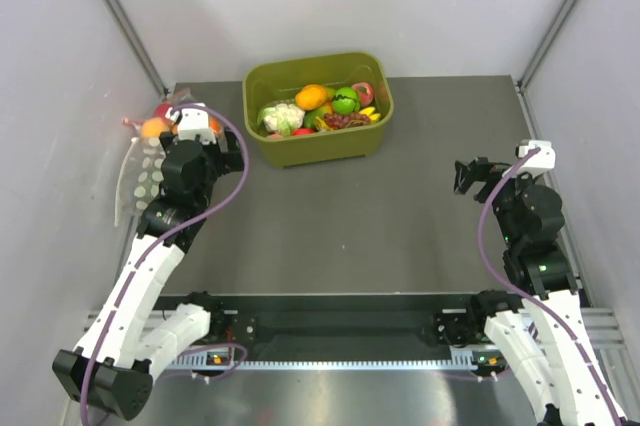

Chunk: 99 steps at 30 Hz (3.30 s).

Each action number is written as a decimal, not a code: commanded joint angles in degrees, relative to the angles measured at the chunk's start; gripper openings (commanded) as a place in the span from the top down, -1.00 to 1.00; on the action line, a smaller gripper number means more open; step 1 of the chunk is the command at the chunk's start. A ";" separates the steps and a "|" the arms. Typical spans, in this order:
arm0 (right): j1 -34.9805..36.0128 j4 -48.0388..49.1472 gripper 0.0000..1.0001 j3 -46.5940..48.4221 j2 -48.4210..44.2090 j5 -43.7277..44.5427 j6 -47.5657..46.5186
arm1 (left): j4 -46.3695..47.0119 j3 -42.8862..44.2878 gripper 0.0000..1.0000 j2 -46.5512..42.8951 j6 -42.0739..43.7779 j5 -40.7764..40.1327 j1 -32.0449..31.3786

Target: Open the zip-top bag and remove the fake food

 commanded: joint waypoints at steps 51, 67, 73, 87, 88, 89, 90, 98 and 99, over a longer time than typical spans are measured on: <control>0.13 -0.76 -0.99 0.04 -5.55 -2.75 0.88 | -0.36 -4.80 1.00 23.35 -6.52 -0.71 25.98; 0.21 -0.32 -0.99 0.74 -1.33 -4.95 0.44 | -8.35 -9.46 1.00 -5.57 -14.78 7.22 16.41; 0.13 -0.50 -0.99 1.36 -0.01 -4.86 0.27 | -12.57 -9.20 1.00 -15.51 -17.06 3.24 8.68; 3.37 -0.32 -0.99 2.76 7.20 -8.73 0.35 | -7.39 -13.86 1.00 -10.78 -23.04 -3.76 -13.09; 5.03 -0.15 -0.99 2.85 7.63 -8.20 0.44 | -6.52 -13.94 1.00 -9.29 -23.57 -4.92 -15.21; 5.83 -0.15 -0.99 2.94 7.99 -7.59 0.44 | -6.16 -13.94 1.00 -8.50 -23.75 -6.41 -19.67; 6.80 -0.15 -0.99 2.94 8.34 -6.28 0.35 | -5.90 -13.86 1.00 -7.62 -24.01 -9.03 -21.89; 13.91 2.04 -0.99 3.20 12.90 -4.68 0.35 | 2.17 -12.45 1.00 4.41 -20.78 -7.32 -39.31; 14.53 2.66 -0.99 3.03 13.26 -5.55 0.35 | 6.11 -12.62 1.00 5.65 -19.54 -4.78 -39.41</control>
